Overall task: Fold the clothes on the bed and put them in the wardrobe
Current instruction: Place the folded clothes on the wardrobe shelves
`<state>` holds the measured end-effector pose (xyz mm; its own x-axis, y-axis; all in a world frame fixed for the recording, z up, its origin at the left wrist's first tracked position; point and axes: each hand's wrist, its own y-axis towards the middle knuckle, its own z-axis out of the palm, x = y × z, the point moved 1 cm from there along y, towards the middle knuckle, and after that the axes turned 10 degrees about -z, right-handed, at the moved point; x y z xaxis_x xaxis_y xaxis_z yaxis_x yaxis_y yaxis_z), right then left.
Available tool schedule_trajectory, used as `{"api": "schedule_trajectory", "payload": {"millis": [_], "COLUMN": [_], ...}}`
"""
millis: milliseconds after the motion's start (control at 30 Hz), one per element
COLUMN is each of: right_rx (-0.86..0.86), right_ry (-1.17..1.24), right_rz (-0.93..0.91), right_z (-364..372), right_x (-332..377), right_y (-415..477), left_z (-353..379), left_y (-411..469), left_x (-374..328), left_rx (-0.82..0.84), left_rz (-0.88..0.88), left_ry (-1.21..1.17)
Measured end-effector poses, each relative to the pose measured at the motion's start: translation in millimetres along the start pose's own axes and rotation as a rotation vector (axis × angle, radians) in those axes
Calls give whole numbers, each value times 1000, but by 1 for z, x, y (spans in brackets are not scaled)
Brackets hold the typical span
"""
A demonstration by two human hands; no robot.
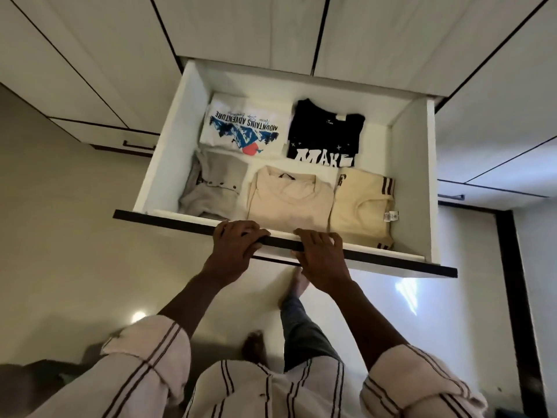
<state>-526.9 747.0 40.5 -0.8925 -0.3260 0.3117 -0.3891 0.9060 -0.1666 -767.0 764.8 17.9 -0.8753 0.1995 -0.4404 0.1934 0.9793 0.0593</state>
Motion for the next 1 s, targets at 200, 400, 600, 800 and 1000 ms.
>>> {"api": "schedule_trajectory", "payload": {"millis": [200,400,600,800,1000], "right_rx": [-91,-328,-577,-442,-501], "right_ry": [-18,-156,-160,530,375], "right_rz": [-8,-36,374,757,536], "right_z": [-8,-26,-73,-109,-98], "right_x": [-29,-78,-130,-174,-233], "right_y": [36,119,227,333,382], "left_z": [12,14,18,58,75], "left_y": [46,151,281,408,460], "left_x": [3,9,-10,-36,-15], "left_rx": [-44,-112,-442,-308,-348], "left_rz": [-7,-20,-604,-1154,-1019], "left_ry": [-106,-204,-118,-843,-645]}}
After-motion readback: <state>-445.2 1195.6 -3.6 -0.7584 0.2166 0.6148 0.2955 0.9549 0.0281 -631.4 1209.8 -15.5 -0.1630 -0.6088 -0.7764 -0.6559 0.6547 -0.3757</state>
